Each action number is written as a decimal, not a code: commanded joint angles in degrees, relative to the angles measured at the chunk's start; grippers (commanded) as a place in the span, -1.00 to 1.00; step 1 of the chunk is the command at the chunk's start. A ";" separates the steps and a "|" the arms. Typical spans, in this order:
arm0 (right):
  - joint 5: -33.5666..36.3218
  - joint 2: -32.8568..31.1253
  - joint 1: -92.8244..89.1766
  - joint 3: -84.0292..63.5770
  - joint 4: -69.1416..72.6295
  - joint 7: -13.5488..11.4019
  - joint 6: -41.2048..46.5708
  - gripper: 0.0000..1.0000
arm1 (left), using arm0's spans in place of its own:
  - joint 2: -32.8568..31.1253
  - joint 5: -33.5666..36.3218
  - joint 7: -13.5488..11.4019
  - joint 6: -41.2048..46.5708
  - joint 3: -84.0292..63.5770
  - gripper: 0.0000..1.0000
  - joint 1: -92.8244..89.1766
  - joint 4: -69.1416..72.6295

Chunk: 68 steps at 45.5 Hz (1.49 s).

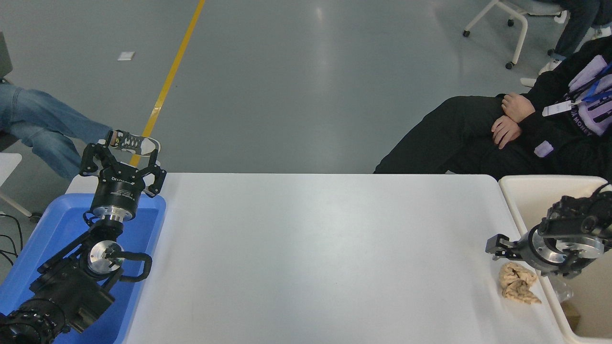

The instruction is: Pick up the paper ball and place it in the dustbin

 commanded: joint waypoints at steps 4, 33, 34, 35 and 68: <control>-0.35 0.04 -6.94 3.42 -6.52 -0.18 -1.78 1.00 | 0.00 0.02 -0.01 0.00 0.00 0.98 0.00 0.00; 1.58 1.45 -8.34 3.60 -6.53 -0.18 -2.84 1.00 | 0.00 0.02 -0.01 0.00 0.00 0.98 0.00 0.00; 1.75 1.45 -8.34 3.60 -6.53 -0.18 -2.84 1.00 | 0.00 0.02 -0.01 0.00 0.00 0.98 0.00 0.00; 1.84 1.54 -8.34 3.60 -6.53 -0.18 -2.84 1.00 | 0.00 0.02 -0.01 0.00 0.00 0.98 0.00 0.00; 8.79 1.28 -8.96 5.09 -5.65 -0.35 -2.23 -1.00 | 0.00 0.02 -0.01 0.00 0.00 0.98 0.00 0.00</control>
